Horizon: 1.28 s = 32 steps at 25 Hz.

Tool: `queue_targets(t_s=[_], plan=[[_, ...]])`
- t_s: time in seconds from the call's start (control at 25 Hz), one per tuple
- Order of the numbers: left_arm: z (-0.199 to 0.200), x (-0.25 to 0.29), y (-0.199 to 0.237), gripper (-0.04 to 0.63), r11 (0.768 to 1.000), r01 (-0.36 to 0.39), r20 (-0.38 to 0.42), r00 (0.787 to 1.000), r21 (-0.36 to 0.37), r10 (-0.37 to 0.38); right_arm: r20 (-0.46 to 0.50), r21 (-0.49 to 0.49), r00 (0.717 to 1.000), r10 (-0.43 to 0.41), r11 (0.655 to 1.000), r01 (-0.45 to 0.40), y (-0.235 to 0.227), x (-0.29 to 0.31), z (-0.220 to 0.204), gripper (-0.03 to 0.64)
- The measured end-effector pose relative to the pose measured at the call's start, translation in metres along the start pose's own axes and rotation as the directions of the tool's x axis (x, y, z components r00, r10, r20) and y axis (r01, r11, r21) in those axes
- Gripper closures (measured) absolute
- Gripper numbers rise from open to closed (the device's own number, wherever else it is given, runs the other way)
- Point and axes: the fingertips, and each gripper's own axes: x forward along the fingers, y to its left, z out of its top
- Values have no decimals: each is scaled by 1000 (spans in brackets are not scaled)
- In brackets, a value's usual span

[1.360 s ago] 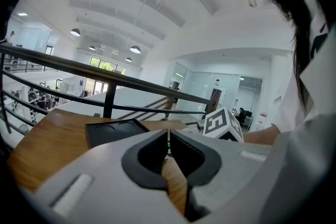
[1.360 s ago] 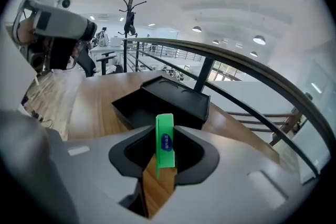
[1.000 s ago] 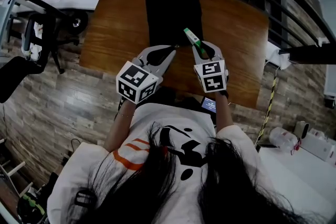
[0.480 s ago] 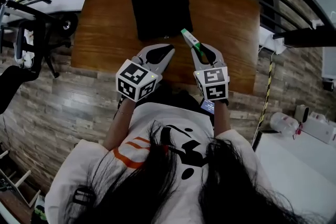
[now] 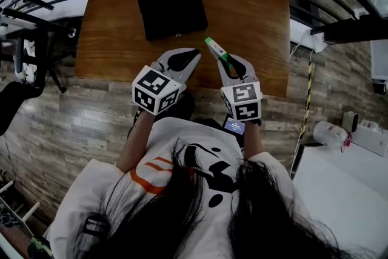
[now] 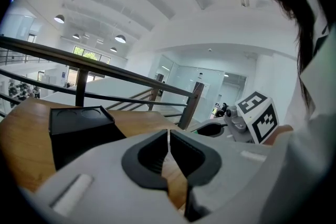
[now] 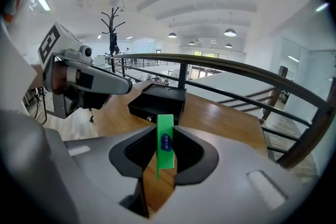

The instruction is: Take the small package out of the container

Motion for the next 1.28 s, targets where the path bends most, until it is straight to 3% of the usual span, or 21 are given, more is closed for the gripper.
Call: queue_targets(t_s=[0.56, 1.28], plan=[[-24, -22, -65, 594, 995, -101, 6, 995, 16, 101, 43, -5, 999, 31, 1000, -31, 13, -81, -51, 503], [-73, -55, -186, 594, 993, -101, -23, 994, 64, 103, 88, 8, 995, 40, 999, -41, 50, -178, -124, 503]])
